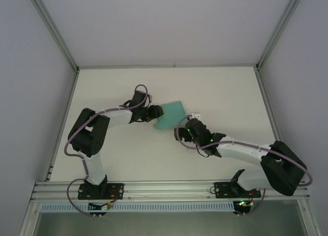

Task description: Assemble paper box

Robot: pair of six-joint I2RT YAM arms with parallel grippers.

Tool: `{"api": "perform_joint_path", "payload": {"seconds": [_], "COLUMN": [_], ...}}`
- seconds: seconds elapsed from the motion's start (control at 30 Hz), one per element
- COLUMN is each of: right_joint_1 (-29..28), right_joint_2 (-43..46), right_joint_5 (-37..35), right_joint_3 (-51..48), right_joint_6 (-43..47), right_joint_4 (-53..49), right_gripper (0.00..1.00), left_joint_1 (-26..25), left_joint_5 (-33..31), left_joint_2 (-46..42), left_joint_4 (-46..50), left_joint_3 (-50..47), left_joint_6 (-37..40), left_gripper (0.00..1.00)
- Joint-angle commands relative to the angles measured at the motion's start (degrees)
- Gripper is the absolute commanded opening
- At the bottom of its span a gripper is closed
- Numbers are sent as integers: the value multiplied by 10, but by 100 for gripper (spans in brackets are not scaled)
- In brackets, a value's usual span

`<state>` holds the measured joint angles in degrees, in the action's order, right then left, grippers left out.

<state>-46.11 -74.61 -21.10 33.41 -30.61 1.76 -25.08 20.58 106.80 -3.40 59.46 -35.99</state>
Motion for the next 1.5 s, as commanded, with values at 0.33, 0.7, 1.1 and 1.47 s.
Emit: {"api": "perform_joint_path", "payload": {"seconds": [0.33, 0.7, 1.1, 1.47], "right_joint_1": [202, 271, 272, 272], "right_joint_2": [-74, -250, -358, -298], "right_joint_5": [295, 475, 653, 635], "right_joint_3": [144, 256, 299, 277], "right_joint_6": [8, -17, -80, -91], "right_joint_4": [-89, -81, 41, 43], "right_gripper": [100, 99, 65, 46], "left_joint_1": [63, 90, 91, 66], "left_joint_5": [167, 205, 198, 192], "left_joint_2": [68, 84, 79, 5], "left_joint_4": [-177, -253, -206, -137], "left_joint_3": [-97, -124, -104, -44], "left_joint_6": [-50, -75, -42, 36], "left_gripper": [33, 26, 28, 51]}}
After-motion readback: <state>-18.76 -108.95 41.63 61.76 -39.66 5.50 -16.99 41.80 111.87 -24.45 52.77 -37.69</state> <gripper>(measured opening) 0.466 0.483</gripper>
